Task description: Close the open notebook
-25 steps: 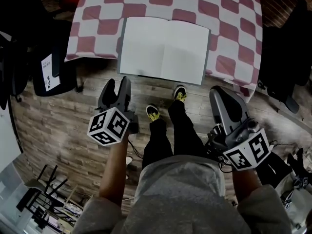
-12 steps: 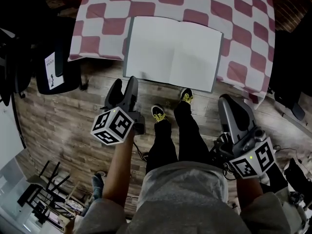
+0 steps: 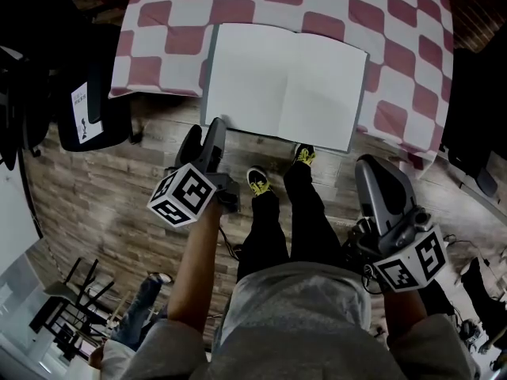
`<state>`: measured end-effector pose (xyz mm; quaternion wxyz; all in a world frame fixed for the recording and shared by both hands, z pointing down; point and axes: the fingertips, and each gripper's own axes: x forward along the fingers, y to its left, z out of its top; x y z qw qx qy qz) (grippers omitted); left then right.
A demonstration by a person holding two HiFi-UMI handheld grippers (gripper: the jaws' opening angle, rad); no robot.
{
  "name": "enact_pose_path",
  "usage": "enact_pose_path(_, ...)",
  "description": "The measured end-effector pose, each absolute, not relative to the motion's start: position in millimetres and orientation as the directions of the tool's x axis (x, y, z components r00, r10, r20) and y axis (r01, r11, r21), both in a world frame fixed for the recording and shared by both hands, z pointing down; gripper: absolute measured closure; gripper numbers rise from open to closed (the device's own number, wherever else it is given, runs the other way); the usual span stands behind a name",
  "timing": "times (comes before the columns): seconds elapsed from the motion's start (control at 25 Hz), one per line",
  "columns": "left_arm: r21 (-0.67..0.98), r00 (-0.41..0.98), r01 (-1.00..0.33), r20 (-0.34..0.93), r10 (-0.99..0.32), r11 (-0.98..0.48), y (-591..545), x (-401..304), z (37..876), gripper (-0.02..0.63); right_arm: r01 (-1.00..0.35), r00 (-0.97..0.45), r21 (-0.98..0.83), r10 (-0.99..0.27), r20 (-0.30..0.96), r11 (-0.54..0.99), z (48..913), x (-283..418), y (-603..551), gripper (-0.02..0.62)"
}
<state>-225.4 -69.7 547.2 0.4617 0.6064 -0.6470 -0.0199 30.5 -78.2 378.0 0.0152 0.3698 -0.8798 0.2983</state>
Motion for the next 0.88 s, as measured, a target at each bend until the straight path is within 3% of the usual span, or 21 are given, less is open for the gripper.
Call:
enact_pose_path(0.64,0.714,0.268,-0.660,0.514,-0.815,0.233,-82.2,-209.2,551.4,0.340,-0.658,-0.726,-0.511,-0.647,0.236,0.553,372.0,27.8,-74.5,0.568)
enact_pose_path(0.88,0.721,0.243,-0.654,0.487,-0.839,0.229,-87.6,-213.2,538.9,0.432,-0.661,-0.719,-0.508,-0.659,0.220,0.552,364.4,32.5,-76.6,0.568)
